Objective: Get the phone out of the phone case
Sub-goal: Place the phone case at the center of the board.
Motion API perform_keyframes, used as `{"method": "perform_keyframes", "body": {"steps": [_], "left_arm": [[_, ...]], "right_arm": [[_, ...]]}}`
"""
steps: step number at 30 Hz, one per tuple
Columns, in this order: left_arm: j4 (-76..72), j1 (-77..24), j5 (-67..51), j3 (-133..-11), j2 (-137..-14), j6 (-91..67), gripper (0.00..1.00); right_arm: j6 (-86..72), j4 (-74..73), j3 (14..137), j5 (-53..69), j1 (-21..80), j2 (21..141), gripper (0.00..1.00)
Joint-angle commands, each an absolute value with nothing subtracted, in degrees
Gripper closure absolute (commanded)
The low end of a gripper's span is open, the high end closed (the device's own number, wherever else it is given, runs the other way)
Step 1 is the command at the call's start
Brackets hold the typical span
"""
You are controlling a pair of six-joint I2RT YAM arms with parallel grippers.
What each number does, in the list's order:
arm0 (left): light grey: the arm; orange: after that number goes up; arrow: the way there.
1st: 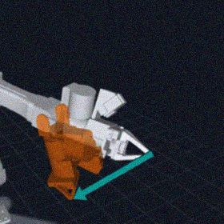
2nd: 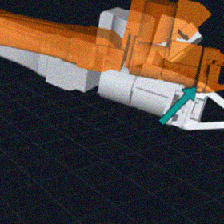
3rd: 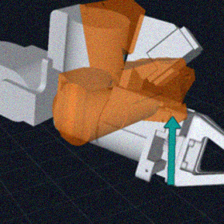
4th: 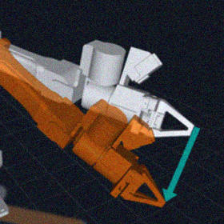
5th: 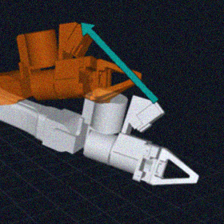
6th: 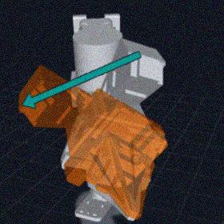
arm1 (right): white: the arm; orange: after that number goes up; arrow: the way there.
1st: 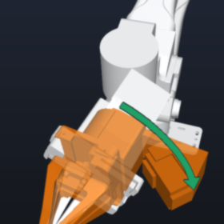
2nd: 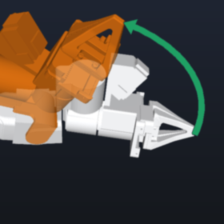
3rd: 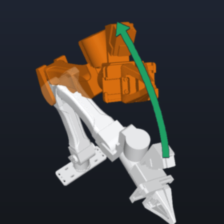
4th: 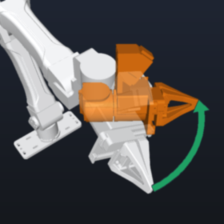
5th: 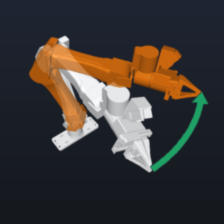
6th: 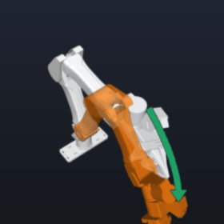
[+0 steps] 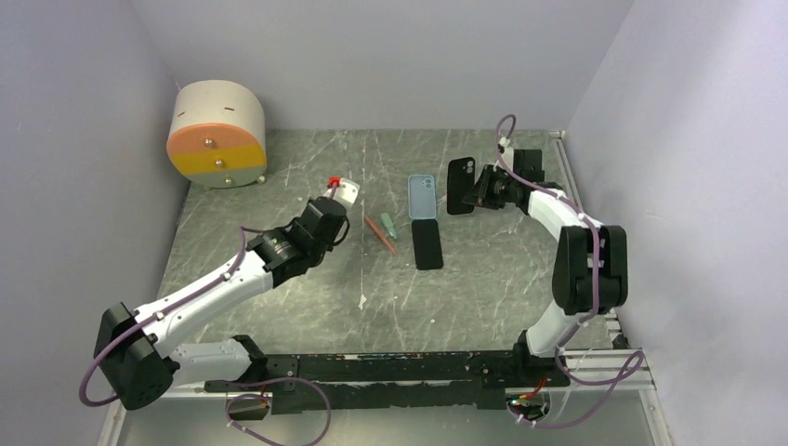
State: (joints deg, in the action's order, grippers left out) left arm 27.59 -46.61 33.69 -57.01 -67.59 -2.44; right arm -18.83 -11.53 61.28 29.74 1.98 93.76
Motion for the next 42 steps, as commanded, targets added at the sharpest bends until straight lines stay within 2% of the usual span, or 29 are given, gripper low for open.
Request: {"method": "perform_keyframes", "body": {"steps": [1, 11, 19, 21, 25, 30, 34, 39, 42], "left_arm": [[15.1, -44.1, 36.2, -52.0, -64.0, -1.9, 0.97], [9.9, -42.6, 35.7, -48.0, -63.8, -0.7, 0.98], [9.6, -41.9, 35.0, -48.0, -63.7, -0.7, 0.97], [9.7, -42.0, 35.0, -48.1, -63.7, -0.7, 0.98], [9.6, -41.9, 35.1, -48.1, -63.7, -0.7, 0.97], [9.6, -41.8, 35.4, -48.0, -63.4, -0.9, 0.98], [9.4, -41.8, 35.4, -48.0, -63.2, -0.9, 0.97], [9.6, -41.7, 35.3, -48.1, -63.3, -1.1, 0.97], [9.6, -41.7, 35.0, -48.1, -63.3, -1.2, 0.98]], "right_arm": [[-10.2, -14.5, 66.6, 35.9, 0.3, 99.2, 1.0], [-9.4, -14.7, 77.2, 41.4, -1.3, 113.4, 1.0], [-9.5, -16.7, 81.0, 45.7, -1.4, 119.5, 1.0], [-9.7, -17.1, 81.4, 46.4, -1.4, 120.3, 0.93], [-9.7, -17.6, 82.0, 44.1, -1.6, 120.8, 0.69], [-9.3, -16.8, 80.8, 37.6, -1.9, 118.7, 0.5], [-8.7, -16.6, 79.5, 33.3, -1.9, 117.5, 0.49], [-8.9, -15.3, 78.4, 33.9, -1.8, 116.9, 0.59], [-9.3, -14.6, 78.1, 34.7, -1.7, 117.0, 0.61]]}}
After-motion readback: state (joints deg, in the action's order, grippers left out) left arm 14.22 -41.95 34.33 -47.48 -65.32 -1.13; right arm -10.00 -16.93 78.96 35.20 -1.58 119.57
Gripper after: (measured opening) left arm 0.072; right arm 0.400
